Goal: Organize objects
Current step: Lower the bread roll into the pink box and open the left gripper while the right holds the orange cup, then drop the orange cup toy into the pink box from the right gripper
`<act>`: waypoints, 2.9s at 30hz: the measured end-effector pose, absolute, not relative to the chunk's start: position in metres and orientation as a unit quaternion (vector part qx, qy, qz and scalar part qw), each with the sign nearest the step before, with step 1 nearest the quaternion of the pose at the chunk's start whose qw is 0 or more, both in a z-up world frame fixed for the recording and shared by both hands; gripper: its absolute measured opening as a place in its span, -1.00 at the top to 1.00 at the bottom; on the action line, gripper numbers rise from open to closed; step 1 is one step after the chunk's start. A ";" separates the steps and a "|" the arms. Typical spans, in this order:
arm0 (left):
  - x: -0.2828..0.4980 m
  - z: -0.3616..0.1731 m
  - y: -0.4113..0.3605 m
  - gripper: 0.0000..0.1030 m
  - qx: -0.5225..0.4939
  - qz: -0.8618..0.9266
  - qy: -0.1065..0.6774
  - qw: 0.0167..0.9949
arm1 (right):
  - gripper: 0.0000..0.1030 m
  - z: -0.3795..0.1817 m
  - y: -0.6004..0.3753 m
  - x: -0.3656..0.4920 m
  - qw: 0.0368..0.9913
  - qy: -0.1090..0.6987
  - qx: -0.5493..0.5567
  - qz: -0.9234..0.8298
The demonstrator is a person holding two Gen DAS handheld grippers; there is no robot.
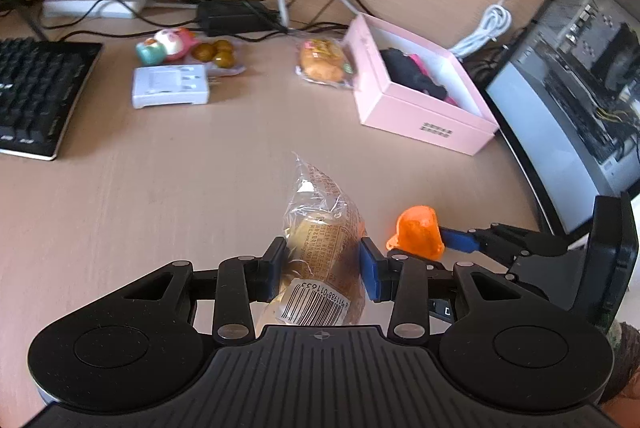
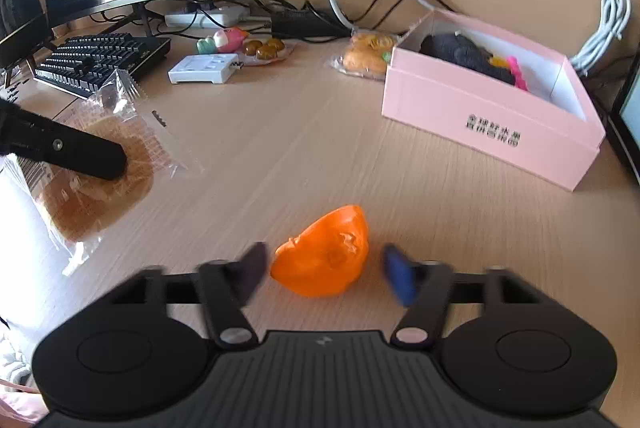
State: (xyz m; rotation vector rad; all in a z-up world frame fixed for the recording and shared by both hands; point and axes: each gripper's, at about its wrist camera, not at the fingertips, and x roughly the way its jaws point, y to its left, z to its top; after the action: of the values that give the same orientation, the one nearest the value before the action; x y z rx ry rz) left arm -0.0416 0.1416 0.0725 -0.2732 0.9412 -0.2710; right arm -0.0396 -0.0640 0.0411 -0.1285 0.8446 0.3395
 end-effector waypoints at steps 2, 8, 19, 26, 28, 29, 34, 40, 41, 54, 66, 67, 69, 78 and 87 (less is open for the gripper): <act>-0.040 0.073 0.135 0.17 -0.125 -0.137 0.454 0.872 | 0.03 0.044 -0.067 -0.041 0.897 0.410 -0.061 0.155; -0.036 0.075 0.108 0.17 -0.091 -0.171 0.475 0.859 | 0.03 0.076 -0.087 -0.069 0.903 0.393 -0.079 0.153; 0.048 0.167 0.032 0.17 -0.107 -0.229 0.373 0.893 | 0.03 0.142 -0.170 -0.098 0.938 0.332 -0.067 0.082; 0.141 0.194 -0.018 0.16 -0.120 -0.228 0.295 0.920 | 0.04 0.145 -0.199 -0.099 0.948 0.312 -0.044 0.054; 0.155 0.186 -0.026 0.12 -0.119 -0.219 0.293 0.923 | 0.04 0.142 -0.207 -0.099 0.948 0.312 -0.034 0.046; 0.157 0.182 -0.027 0.12 -0.125 -0.220 0.284 0.925 | 0.04 0.141 -0.208 -0.100 0.949 0.312 -0.031 0.044; 0.153 0.165 -0.011 0.12 -0.174 -0.201 0.272 0.925 | 0.04 0.137 -0.218 -0.098 0.949 0.313 -0.025 0.042; 0.116 0.131 0.027 0.12 -0.175 -0.152 0.323 0.917 | 0.04 0.134 -0.225 -0.083 0.945 0.321 -0.023 0.057; 0.107 0.124 0.033 0.12 -0.176 -0.142 0.335 0.915 | 0.04 0.135 -0.225 -0.079 0.945 0.321 -0.023 0.060; -0.017 0.064 0.100 0.12 -0.173 -0.065 0.412 0.892 | 0.03 0.188 -0.200 0.067 0.956 0.279 0.021 0.094; -0.070 0.054 0.158 0.12 -0.209 0.010 0.416 0.885 | -0.86 0.210 -0.154 0.174 0.969 0.223 0.032 0.100; -0.070 0.052 0.162 0.12 -0.211 0.013 0.417 0.884 | -1.00 0.210 -0.155 0.169 0.972 0.211 0.040 0.099; -0.067 0.049 0.165 0.12 -0.214 0.017 0.419 0.882 | -1.00 0.207 -0.156 0.149 0.984 0.153 0.048 0.075; -0.002 0.049 0.143 0.12 -0.183 -0.044 0.422 0.887 | -1.00 0.181 -0.144 0.103 0.981 0.166 -0.005 0.105; 0.152 0.061 0.134 0.12 -0.209 -0.086 0.393 0.891 | -1.00 0.125 -0.149 0.044 0.952 0.290 -0.034 0.094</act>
State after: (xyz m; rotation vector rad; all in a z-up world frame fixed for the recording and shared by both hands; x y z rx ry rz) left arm 0.1518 0.1342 0.0605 -0.4348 0.8149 -0.1778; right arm 0.0443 -0.1493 0.1248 -0.0693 0.5896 0.1904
